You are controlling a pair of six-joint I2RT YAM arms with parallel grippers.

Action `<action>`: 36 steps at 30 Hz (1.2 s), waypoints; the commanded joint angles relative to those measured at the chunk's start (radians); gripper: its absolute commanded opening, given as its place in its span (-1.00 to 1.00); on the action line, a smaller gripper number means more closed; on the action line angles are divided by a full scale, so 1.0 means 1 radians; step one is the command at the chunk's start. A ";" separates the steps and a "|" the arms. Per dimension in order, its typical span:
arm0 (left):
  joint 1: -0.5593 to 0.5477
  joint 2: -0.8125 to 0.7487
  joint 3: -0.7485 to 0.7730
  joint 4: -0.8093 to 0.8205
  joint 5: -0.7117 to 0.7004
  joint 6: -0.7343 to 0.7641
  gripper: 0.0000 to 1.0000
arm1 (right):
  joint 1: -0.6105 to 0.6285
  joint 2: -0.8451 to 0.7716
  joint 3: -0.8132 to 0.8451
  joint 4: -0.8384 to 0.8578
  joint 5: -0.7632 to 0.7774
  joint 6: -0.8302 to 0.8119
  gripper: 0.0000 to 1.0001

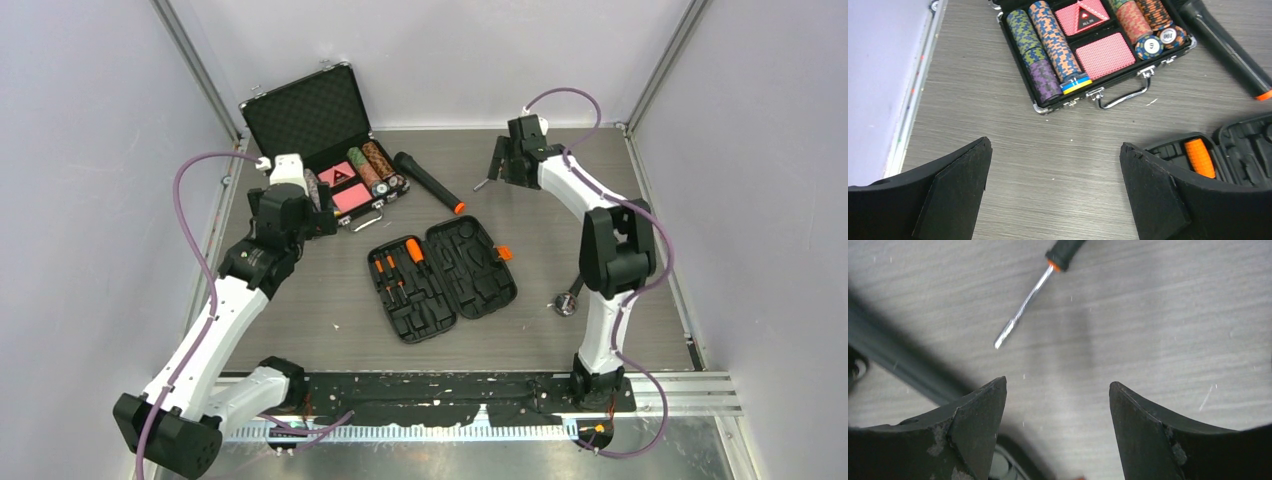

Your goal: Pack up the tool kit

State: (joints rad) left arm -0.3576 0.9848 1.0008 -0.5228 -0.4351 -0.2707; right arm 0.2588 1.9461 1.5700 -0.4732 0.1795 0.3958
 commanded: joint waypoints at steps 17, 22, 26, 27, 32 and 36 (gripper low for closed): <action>-0.001 0.000 0.015 0.063 -0.088 0.073 0.99 | -0.068 0.464 0.528 0.091 0.170 0.303 0.32; -0.001 -0.001 0.014 0.064 -0.085 0.073 0.99 | -0.085 0.512 0.544 0.098 0.119 0.387 0.26; -0.001 -0.003 0.011 0.065 -0.081 0.071 0.99 | -0.089 0.536 0.547 0.104 0.084 0.413 0.19; -0.001 -0.003 0.011 0.066 -0.079 0.070 0.99 | -0.089 0.541 0.547 0.103 0.082 0.415 0.15; -0.001 -0.012 0.009 0.069 -0.080 0.074 0.99 | -0.091 0.554 0.538 0.097 0.049 0.435 -0.08; -0.001 -0.018 0.003 0.075 -0.078 0.076 0.99 | -0.096 0.543 0.515 0.098 0.015 0.442 -0.33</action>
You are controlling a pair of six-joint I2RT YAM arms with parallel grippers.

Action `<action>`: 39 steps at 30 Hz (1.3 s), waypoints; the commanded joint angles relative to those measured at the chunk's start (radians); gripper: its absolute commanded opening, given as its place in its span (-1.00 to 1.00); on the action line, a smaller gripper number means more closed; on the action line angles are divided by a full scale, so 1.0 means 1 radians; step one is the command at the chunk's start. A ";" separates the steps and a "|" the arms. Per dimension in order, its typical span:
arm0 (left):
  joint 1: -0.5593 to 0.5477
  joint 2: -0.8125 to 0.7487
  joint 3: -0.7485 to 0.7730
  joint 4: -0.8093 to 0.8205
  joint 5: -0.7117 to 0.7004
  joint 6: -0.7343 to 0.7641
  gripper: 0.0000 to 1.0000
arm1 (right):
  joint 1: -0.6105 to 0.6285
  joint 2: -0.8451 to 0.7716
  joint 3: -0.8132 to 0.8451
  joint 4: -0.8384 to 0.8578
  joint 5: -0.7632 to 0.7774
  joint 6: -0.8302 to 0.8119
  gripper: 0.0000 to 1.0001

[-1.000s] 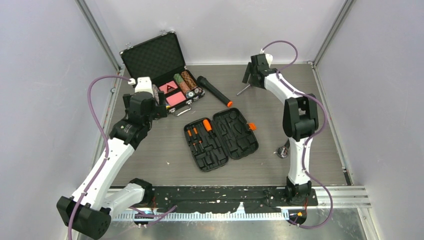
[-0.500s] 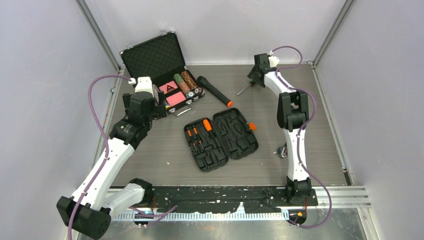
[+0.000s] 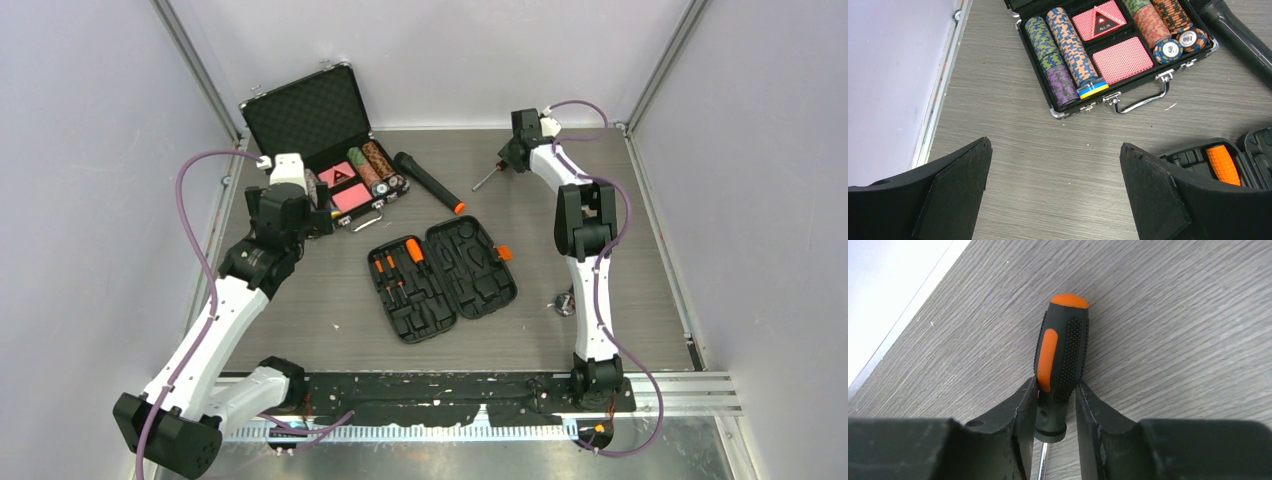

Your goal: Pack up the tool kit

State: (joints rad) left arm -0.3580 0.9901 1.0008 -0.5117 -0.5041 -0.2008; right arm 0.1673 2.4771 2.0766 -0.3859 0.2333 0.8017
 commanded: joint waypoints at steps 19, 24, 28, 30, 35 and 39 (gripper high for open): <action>-0.089 0.079 0.052 0.002 0.177 -0.041 0.93 | -0.199 -0.564 -0.833 0.334 -0.193 -0.034 -0.89; -0.212 0.172 0.112 -0.071 0.224 -0.136 0.81 | -0.237 -0.683 -0.961 0.371 -0.219 -0.097 -0.89; -0.276 0.280 0.164 -0.050 0.282 -0.225 0.50 | -0.245 -0.729 -1.009 0.377 -0.264 -0.133 -0.89; -0.288 0.361 0.214 -0.050 0.308 -0.265 0.39 | -0.245 -0.736 -1.026 0.379 -0.281 -0.139 -0.89; -0.290 0.567 0.335 -0.052 0.358 -0.327 0.07 | -0.245 -0.738 -1.065 0.413 -0.304 -0.148 -0.89; -0.289 0.695 0.404 -0.071 0.370 -0.347 -0.15 | -0.245 -0.729 -1.084 0.428 -0.326 -0.158 -0.89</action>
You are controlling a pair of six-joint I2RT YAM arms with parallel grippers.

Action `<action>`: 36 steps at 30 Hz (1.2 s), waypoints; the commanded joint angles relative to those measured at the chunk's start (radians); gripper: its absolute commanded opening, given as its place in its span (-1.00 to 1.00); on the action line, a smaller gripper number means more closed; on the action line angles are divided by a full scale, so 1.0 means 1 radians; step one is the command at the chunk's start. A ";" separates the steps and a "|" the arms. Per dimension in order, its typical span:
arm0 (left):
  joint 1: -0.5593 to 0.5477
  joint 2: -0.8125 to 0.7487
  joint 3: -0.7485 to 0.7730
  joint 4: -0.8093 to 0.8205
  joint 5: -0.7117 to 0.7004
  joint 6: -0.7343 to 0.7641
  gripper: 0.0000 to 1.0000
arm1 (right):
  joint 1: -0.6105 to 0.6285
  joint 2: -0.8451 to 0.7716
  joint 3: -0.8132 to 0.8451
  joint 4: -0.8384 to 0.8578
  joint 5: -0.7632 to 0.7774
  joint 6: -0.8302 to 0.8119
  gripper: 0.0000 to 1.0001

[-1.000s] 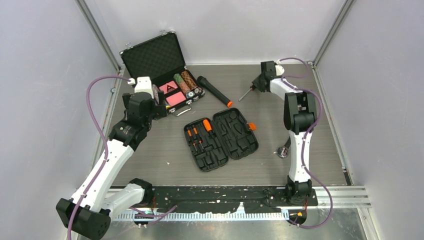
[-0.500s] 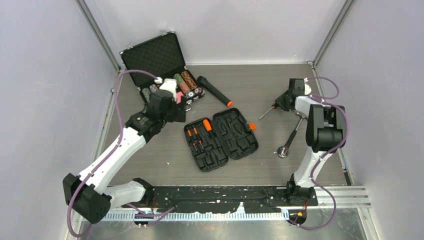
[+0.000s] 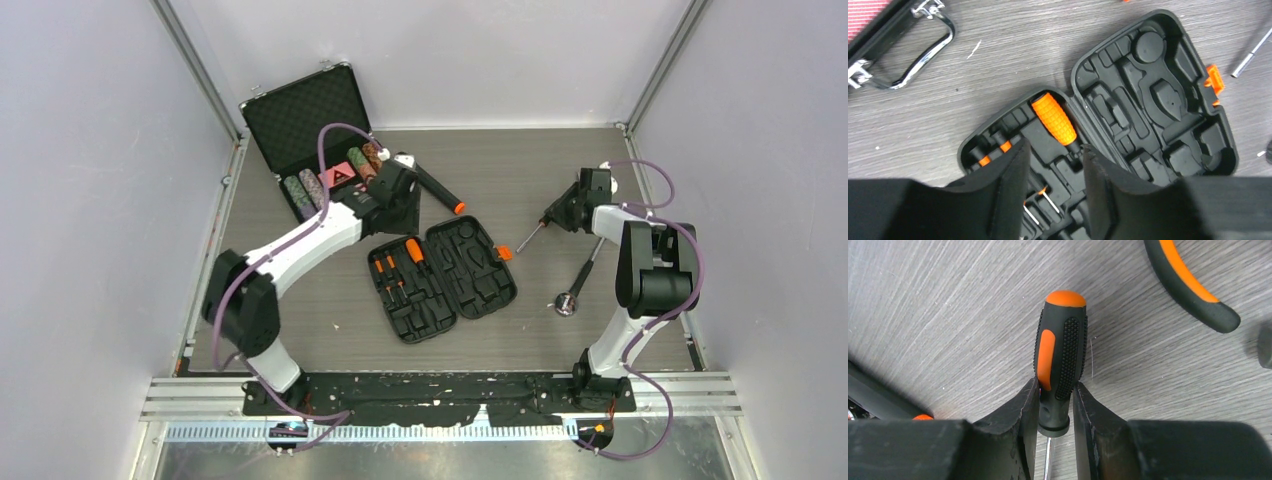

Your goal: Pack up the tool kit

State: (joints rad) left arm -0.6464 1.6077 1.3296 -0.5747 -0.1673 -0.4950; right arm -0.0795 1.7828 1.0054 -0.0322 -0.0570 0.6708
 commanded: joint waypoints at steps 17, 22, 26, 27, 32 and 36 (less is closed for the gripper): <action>-0.002 0.384 0.154 -0.140 0.102 -0.060 -0.89 | 0.001 -0.188 0.019 -0.003 -0.041 -0.126 -0.89; -0.013 0.341 0.059 -0.120 0.159 -0.057 -0.98 | 0.005 -0.351 0.041 -0.059 -0.056 -0.157 -0.89; -0.022 0.272 -0.048 -0.089 0.163 -0.059 -0.98 | 0.045 -0.482 0.010 -0.077 -0.111 -0.167 -0.89; -0.025 0.255 -0.069 -0.082 0.163 -0.060 -0.98 | 0.057 -0.524 0.001 -0.082 -0.120 -0.169 -0.89; -0.049 0.176 -0.125 -0.049 0.205 -0.057 -0.91 | 0.247 -0.654 -0.066 -0.109 -0.159 -0.218 -0.89; -0.050 0.091 -0.139 -0.024 0.193 -0.067 -0.73 | 0.372 -0.728 -0.104 -0.116 -0.204 -0.254 -0.89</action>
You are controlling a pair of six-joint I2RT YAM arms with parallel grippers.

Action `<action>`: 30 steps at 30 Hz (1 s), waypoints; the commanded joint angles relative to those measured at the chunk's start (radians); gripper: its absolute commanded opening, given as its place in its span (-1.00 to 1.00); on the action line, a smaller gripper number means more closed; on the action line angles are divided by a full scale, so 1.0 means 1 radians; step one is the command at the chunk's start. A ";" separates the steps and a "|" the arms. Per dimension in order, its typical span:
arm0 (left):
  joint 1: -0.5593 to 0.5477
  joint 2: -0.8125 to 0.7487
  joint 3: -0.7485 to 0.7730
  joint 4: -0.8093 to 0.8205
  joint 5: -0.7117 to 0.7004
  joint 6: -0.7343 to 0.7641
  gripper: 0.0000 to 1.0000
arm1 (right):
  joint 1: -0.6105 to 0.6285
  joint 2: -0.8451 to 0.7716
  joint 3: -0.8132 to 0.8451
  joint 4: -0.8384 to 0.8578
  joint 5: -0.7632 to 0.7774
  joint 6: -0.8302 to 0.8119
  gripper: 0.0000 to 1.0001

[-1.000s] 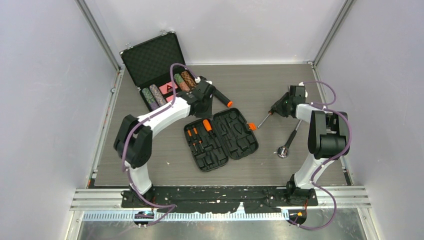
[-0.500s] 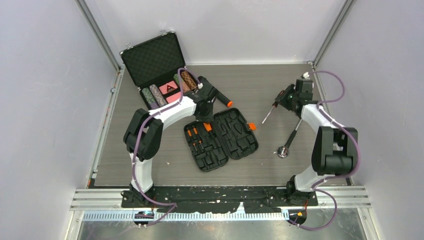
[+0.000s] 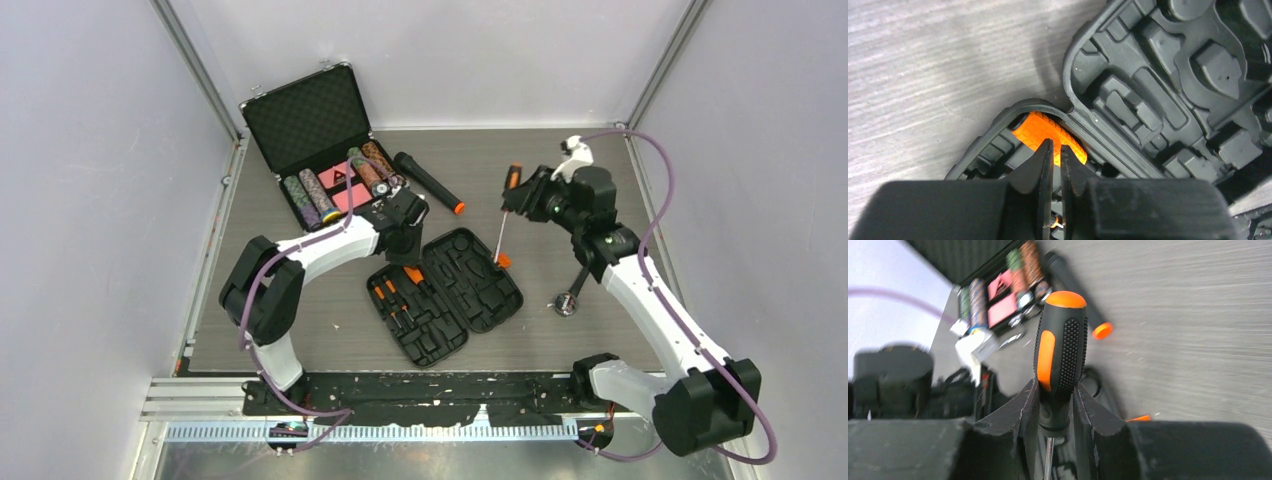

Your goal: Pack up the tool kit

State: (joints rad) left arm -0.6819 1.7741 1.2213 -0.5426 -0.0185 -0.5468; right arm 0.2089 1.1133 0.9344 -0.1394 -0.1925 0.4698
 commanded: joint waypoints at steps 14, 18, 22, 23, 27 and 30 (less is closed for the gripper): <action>-0.020 -0.516 -0.192 0.165 0.029 -0.099 0.32 | 0.239 -0.148 -0.102 0.056 -0.028 0.074 -0.89; -0.059 -0.644 -0.304 0.323 0.098 -0.133 0.53 | 0.298 -0.147 -0.100 0.076 0.085 0.121 -0.89; -0.134 -0.711 -0.384 0.451 0.099 -0.133 0.62 | 0.349 -0.131 -0.090 0.086 0.135 0.140 -0.89; -0.150 -0.716 -0.400 0.475 0.096 -0.133 0.62 | 0.362 -0.129 -0.086 0.084 0.144 0.144 -0.89; -0.197 -0.691 -0.409 0.498 0.095 -0.140 0.61 | 0.398 -0.127 -0.086 0.086 0.186 0.175 -0.89; -0.233 -0.656 -0.400 0.524 0.103 -0.153 0.57 | 0.430 -0.133 -0.085 0.084 0.256 0.183 -0.89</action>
State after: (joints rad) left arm -0.8799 1.0889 0.8108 -0.1452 0.0704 -0.6785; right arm 0.6048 0.9947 0.8246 -0.1276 -0.0441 0.6121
